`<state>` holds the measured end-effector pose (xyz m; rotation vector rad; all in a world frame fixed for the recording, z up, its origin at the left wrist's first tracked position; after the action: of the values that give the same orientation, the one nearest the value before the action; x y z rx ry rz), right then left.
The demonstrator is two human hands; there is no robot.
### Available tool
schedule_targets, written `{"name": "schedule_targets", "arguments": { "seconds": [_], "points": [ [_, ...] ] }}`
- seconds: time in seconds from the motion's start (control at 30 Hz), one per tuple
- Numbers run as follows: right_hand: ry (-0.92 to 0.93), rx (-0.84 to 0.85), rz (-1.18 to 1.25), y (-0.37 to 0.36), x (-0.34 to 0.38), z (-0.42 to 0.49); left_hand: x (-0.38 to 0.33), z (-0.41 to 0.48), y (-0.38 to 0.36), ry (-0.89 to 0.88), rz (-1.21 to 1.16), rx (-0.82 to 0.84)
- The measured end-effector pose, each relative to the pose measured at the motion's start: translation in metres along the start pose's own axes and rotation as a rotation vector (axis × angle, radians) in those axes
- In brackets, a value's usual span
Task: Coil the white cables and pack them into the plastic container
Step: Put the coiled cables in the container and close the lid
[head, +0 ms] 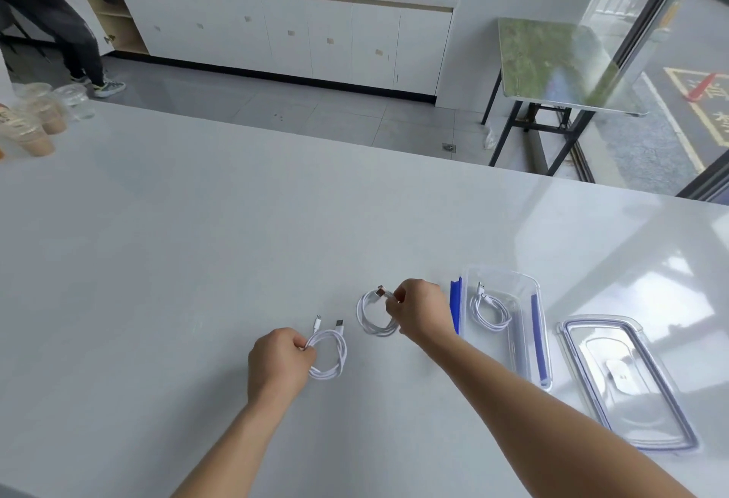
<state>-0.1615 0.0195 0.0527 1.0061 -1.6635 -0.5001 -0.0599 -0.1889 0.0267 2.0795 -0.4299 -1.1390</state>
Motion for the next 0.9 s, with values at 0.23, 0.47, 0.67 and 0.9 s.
{"name": "schedule_targets", "arguments": {
  "seconds": [0.23, 0.47, 0.67, 0.9],
  "points": [
    [-0.031, -0.133, 0.076, 0.052, -0.025, -0.03, -0.042, -0.016, 0.002, -0.118, -0.081, 0.036],
    [-0.125, -0.263, 0.072, 0.104, -0.077, -0.055, -0.108, -0.034, -0.026, -0.267, -0.095, 0.116],
    [-0.225, -0.267, -0.06, 0.129, -0.127, -0.059, -0.16, -0.048, -0.07, -0.355, -0.003, 0.156],
    [-0.22, -0.22, -0.189, 0.135, -0.162, -0.053, -0.2, -0.04, -0.115, -0.331, 0.123, 0.166]
  ]
}}
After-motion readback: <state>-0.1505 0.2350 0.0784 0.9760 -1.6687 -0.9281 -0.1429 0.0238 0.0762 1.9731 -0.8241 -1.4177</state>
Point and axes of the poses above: each hand's wrist, its own z-axis towards the middle knuckle, its own y-axis out of the back of the hand, x = y × z, the point moved 2 cm from there along z, towards the middle knuckle, and after that the axes turned 8 degrees about x, right-handed, at the moved point
